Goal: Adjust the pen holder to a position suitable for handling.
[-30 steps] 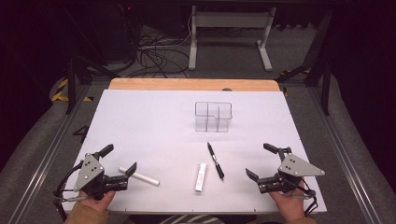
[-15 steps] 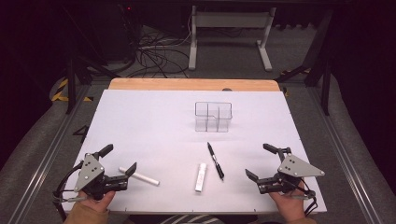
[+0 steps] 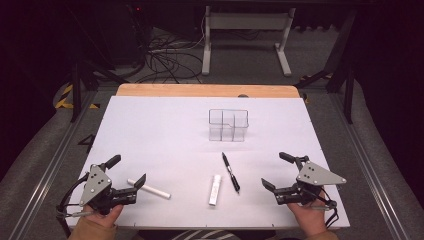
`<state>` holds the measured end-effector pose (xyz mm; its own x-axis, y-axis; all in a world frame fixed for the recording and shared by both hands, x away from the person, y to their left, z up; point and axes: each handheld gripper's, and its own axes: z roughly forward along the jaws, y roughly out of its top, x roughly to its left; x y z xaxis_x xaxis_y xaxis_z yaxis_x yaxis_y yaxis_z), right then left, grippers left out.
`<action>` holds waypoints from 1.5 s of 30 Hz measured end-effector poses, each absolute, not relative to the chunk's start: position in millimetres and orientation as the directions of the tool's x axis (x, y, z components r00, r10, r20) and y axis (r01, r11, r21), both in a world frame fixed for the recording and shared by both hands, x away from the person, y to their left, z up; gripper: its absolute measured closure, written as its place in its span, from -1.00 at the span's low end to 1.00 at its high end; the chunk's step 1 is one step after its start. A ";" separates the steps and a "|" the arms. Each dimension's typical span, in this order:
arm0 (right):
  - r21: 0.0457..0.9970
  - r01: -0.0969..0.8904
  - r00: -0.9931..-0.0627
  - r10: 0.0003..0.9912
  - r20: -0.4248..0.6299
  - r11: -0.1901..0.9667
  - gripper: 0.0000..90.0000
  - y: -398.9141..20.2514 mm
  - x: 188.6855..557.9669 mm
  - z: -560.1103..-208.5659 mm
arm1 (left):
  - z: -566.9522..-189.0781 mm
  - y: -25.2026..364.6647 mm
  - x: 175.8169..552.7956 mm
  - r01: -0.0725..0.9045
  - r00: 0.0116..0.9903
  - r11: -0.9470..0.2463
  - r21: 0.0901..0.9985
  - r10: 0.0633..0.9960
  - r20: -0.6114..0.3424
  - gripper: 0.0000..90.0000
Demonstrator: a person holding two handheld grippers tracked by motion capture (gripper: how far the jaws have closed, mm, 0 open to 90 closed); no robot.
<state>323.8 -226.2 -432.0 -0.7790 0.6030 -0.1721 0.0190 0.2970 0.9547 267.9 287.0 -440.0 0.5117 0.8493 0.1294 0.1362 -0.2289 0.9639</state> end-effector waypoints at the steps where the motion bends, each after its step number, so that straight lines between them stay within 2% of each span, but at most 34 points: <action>1: 0.952 0.021 -0.782 0.598 -0.175 0.305 -0.88 -225.6 324.8 -430.9 | -440.0 287.2 268.0 0.135 0.513 -0.226 0.965 0.849 0.127 -0.87; 13: 0.945 0.038 -0.790 0.588 -0.170 0.324 -0.88 -209.3 341.0 -421.9 | -440.3 287.7 268.6 0.138 0.513 -0.227 0.964 0.849 0.126 -0.87; 19: 0.939 0.028 -0.791 0.582 -0.190 0.343 -0.89 -202.9 346.2 -416.9 | -439.3 283.2 265.7 0.121 0.512 -0.261 0.958 0.843 0.165 -0.87; 32: 0.941 0.048 -0.817 0.554 -0.156 0.336 -0.87 -201.7 351.6 -411.7 | -439.2 284.5 266.7 0.136 0.527 -0.241 0.961 0.839 0.136 -0.87; 45: 0.916 0.081 -0.850 0.507 -0.142 0.392 -0.68 -188.5 370.7 -394.3 | -439.1 286.7 267.4 0.143 0.526 -0.236 0.961 0.841 0.128 -0.86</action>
<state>370.7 -188.5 -394.3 -0.8500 0.5072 -0.1422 0.0809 0.3924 0.9162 267.4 286.7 -439.1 0.5264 0.8406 0.1278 0.1428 -0.2355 0.9613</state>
